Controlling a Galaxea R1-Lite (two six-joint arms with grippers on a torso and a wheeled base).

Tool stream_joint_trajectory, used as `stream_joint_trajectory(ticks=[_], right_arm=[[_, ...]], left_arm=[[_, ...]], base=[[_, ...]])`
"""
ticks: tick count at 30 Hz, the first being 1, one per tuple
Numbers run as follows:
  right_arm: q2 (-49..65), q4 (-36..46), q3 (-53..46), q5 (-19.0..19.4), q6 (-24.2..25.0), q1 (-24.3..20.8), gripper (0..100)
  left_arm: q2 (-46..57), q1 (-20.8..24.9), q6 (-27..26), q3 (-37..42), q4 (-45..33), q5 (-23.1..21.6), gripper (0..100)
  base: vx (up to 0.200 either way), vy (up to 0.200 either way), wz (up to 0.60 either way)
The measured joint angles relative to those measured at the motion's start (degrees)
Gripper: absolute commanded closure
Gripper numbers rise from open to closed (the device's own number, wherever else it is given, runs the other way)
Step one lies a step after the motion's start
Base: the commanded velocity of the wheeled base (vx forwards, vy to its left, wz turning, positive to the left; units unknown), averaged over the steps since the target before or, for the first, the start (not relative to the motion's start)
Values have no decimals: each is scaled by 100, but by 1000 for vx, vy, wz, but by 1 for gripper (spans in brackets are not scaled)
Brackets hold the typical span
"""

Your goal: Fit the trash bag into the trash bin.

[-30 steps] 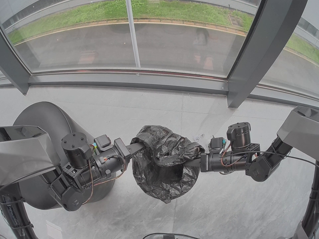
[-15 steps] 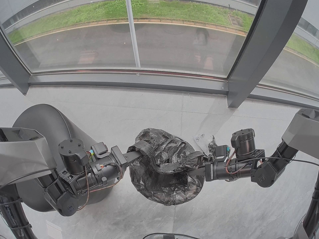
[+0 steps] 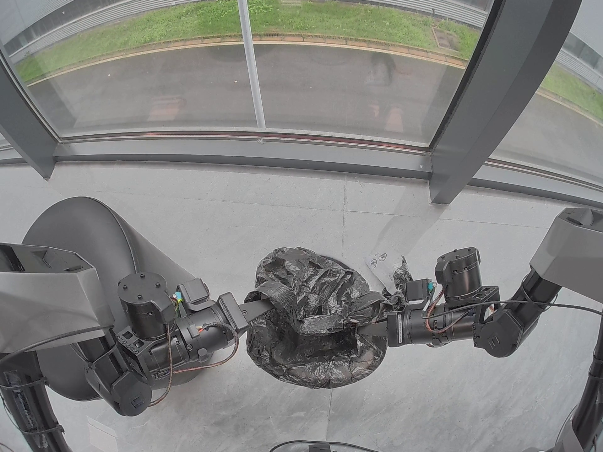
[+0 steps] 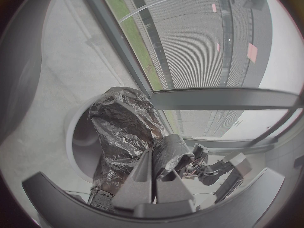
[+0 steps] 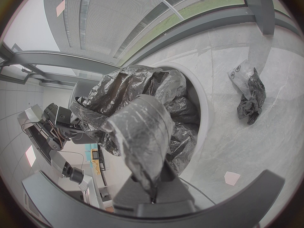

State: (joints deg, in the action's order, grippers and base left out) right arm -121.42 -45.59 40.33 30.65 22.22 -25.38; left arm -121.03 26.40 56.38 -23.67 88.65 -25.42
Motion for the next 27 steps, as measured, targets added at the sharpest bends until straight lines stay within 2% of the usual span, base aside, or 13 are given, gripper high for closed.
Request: stream_joint_trajectory(ticks=[5, 8, 11, 19, 22, 27], right_arm=[[-2, 0, -11, 0, 0, 0, 100], [-2, -2, -15, 0, 0, 0, 100], [-5, -2, -15, -5, 2, 0, 100], [0, -2, -22, -9, 0, 0, 100], [11, -6, -39, -9, 0, 0, 100], [37, -11, -155, -71, -6, 0, 100]], left_arm=[[46, 63, -936, 55, -123, 205, 100], [138, 90, -1358, 55, -563, 300, 100], [258, 134, -1675, -9, -1215, 596, 100], [584, 418, -2326, -546, -2728, 1762, 100], [664, 556, -2422, -822, -3027, 1994, 100], [711, 678, -2461, -1143, -3260, 2104, 100]], base=[[0, 0, 0], [0, 0, 0], [0, 0, 0], [0, 0, 0], [0, 0, 0], [0, 0, 0]])
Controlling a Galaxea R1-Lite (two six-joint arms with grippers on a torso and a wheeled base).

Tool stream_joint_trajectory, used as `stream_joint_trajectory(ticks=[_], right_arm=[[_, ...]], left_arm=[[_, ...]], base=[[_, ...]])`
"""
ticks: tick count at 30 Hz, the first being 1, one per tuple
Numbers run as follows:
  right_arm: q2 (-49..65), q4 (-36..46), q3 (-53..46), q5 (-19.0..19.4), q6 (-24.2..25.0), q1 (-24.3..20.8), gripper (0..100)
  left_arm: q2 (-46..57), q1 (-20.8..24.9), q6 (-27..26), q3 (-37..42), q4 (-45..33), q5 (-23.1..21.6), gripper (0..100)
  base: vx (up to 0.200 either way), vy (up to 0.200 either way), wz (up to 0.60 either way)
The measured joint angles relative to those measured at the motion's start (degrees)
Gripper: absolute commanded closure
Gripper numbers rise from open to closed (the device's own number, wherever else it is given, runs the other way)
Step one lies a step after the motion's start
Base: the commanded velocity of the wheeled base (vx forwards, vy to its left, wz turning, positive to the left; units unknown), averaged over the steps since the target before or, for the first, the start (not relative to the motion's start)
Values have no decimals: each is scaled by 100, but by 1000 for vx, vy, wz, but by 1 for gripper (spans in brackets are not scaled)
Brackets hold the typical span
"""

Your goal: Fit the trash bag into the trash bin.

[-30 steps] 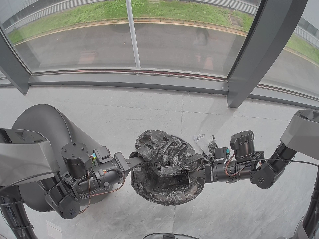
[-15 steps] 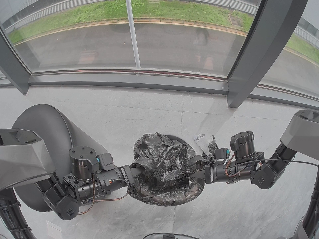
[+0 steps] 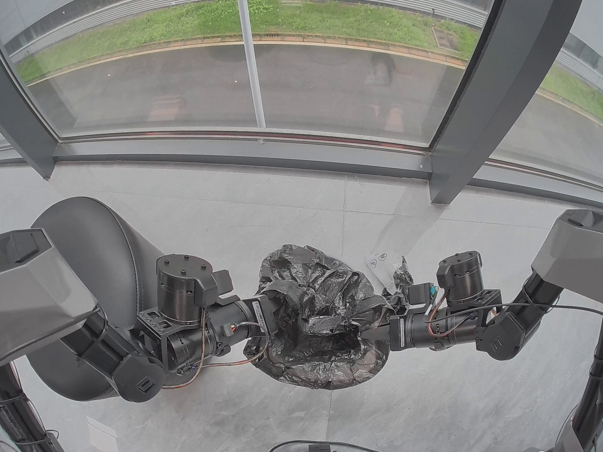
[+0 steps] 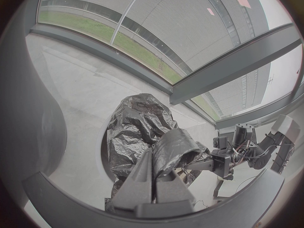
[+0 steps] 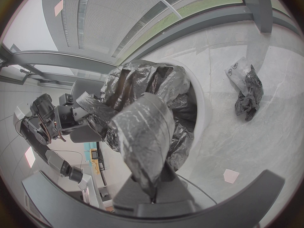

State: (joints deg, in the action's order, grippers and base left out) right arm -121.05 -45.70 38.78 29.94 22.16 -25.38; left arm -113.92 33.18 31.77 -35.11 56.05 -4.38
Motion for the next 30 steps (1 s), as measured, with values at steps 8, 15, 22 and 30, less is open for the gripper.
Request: stream_joint_trajectory(ticks=[8, 15, 22, 30], right_arm=[[18, -156, -184, -112, -196, 39, 100], [55, -156, -347, -217, -317, 39, 100], [68, -156, -416, -228, -421, 83, 100], [38, -158, -458, -227, -501, 99, 100]], left_arm=[[-107, 28, -315, -177, -30, 351, 100], [-160, 27, -601, -168, -156, 631, 100], [-190, 16, -629, -268, -304, 647, 100], [-134, 20, -613, -419, -969, 759, 100]], base=[[0, 0, 0], [0, 0, 0], [0, 0, 0], [0, 0, 0]])
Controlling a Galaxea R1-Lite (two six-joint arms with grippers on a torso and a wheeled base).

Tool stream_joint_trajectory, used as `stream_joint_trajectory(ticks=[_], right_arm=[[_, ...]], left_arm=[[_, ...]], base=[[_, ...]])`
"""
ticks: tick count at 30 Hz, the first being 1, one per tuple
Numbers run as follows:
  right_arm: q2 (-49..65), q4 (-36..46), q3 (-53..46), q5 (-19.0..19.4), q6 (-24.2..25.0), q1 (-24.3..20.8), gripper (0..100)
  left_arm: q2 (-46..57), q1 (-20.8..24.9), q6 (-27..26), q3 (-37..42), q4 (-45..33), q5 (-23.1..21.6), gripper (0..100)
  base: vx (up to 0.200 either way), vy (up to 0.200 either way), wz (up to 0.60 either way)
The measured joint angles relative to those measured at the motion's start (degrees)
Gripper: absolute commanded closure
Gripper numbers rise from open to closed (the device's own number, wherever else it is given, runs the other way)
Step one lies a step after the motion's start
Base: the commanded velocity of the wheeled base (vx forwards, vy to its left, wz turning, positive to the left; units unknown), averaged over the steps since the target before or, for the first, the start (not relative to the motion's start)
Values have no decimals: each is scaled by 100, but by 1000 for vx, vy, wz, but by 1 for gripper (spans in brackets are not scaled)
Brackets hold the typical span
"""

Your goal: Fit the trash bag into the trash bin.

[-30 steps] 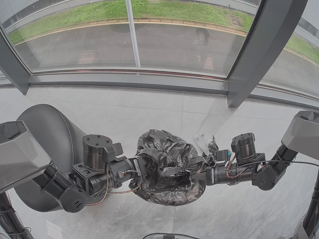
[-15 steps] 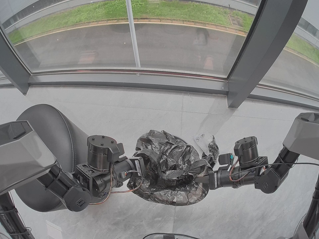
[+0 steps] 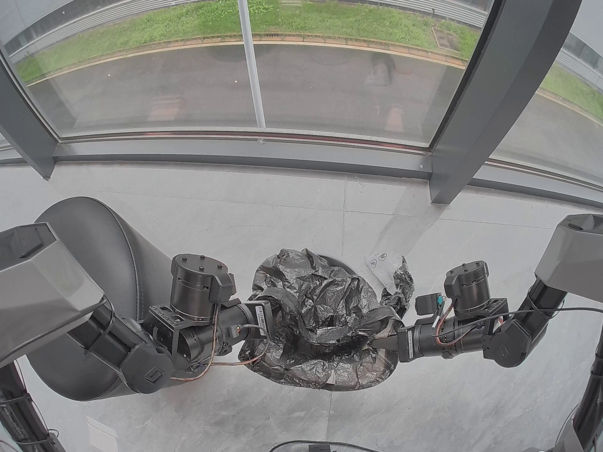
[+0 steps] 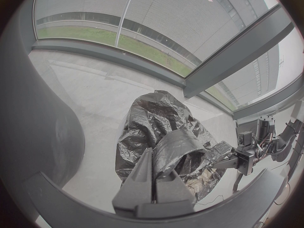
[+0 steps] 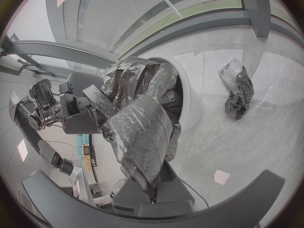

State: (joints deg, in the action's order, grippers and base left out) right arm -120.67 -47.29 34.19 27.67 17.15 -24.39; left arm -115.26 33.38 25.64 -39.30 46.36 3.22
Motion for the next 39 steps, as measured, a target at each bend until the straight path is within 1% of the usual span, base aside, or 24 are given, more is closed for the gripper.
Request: stream_joint_trajectory(ticks=[6, 8, 23, 29, 34, 39], right_arm=[[67, 0, -99, 38, 13, -7, 100], [98, 2, -149, 51, 9, -7, 100], [74, 7, -252, 71, -5, -20, 100], [102, 11, -352, 68, -2, -46, 100], [133, 11, -390, 71, -2, -60, 100], [135, 18, -391, 68, -7, -63, 100]], left_arm=[[234, 13, 74, -168, -816, 11, 100], [316, 22, 134, -232, -983, 0, 100], [204, 49, 191, -358, -1023, -21, 100], [234, 52, 316, -333, -1275, -33, 100], [339, 55, 447, -352, -1434, -244, 100], [357, 55, 457, -358, -1451, -284, 100]], base=[[0, 0, 0], [0, 0, 0], [0, 0, 0], [0, 0, 0], [0, 0, 0], [0, 0, 0]])
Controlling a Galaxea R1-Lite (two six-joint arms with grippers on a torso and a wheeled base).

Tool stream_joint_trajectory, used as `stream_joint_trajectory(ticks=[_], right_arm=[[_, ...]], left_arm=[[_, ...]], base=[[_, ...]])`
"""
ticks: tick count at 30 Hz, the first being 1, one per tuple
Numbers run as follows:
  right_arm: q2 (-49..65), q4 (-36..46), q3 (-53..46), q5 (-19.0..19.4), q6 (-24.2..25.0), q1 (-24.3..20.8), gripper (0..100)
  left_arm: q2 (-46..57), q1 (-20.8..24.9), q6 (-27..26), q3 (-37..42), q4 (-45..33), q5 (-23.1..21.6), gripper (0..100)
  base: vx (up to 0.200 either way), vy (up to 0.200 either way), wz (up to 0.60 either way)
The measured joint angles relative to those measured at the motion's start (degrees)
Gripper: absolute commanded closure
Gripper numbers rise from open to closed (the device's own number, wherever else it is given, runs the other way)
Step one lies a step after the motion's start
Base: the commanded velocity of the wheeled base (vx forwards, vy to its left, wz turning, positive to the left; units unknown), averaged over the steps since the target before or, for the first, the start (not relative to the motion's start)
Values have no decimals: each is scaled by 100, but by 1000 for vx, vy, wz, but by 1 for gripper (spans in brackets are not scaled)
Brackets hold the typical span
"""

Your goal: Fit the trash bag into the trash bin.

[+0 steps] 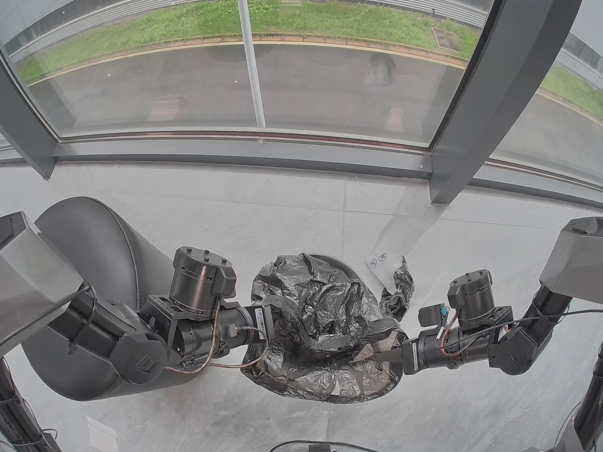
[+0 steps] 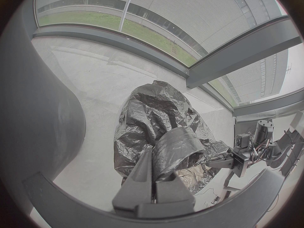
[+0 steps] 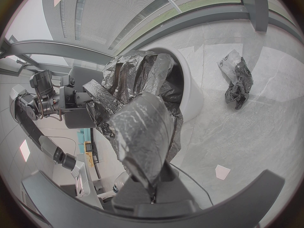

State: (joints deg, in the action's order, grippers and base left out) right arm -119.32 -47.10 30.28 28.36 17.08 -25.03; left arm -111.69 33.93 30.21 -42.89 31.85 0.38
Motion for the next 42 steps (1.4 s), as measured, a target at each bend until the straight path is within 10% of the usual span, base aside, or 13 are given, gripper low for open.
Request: stream_joint_trajectory(ticks=[42], right_arm=[[-636, -196, 1180, -457, 40, 422, 100]], left_arm=[[-525, -258, -38, -631, 154, -38, 100]], base=[[0, 0, 0]])
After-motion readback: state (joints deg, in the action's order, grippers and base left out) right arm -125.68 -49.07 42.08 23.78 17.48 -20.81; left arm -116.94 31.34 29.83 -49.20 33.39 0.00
